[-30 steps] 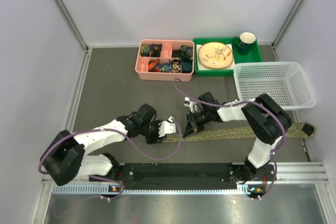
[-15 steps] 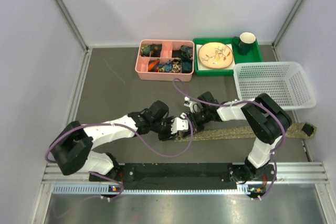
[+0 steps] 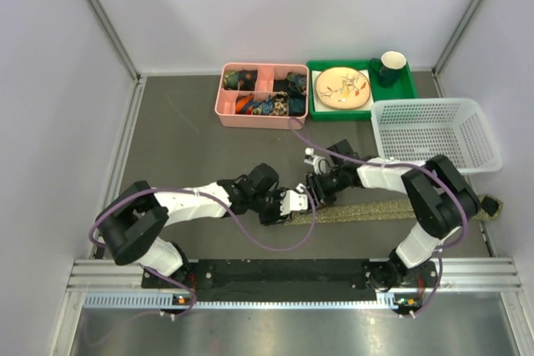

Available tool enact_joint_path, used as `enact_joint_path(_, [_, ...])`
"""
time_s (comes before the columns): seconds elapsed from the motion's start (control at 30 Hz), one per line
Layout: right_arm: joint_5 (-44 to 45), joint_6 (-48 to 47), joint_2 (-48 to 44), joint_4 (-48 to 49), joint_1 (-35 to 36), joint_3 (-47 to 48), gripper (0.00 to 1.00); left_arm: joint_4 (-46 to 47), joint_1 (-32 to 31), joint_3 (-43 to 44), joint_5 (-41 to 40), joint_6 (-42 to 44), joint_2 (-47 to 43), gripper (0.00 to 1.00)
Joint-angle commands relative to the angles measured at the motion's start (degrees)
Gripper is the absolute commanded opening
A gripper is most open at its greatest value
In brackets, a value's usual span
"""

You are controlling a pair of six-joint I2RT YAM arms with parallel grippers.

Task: Roll the ties
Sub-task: Roll the tie at the center of the board.

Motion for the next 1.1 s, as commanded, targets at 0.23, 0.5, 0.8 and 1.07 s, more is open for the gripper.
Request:
enact_joint_path(0.23, [-12.29, 2.48, -7.81, -0.15, -4.64, -0.40, 0.58, -0.21, -0.16, 2.53, -0.59, 1.01, 0.29, 0.45])
enact_joint_path(0.5, [-14.06, 9.26, -2.81, 7.85, -1.13, -1.02, 0.54, 0.49, -0.16, 3.32, -0.33, 1.01, 1.34, 0.45])
enact_joint_path(0.8, [-11.87, 6.10, 2.29, 7.08, -0.24, -0.14, 0.20, 0.14, -0.16, 3.76, 0.03, 1.10, 1.87, 0.47])
enact_joint_path(1.07, [-7.82, -1.45, 2.47, -1.63, -4.11, 0.30, 0.00, -4.00, 1.16, 1.40, -0.68, 2.59, -2.86, 0.68])
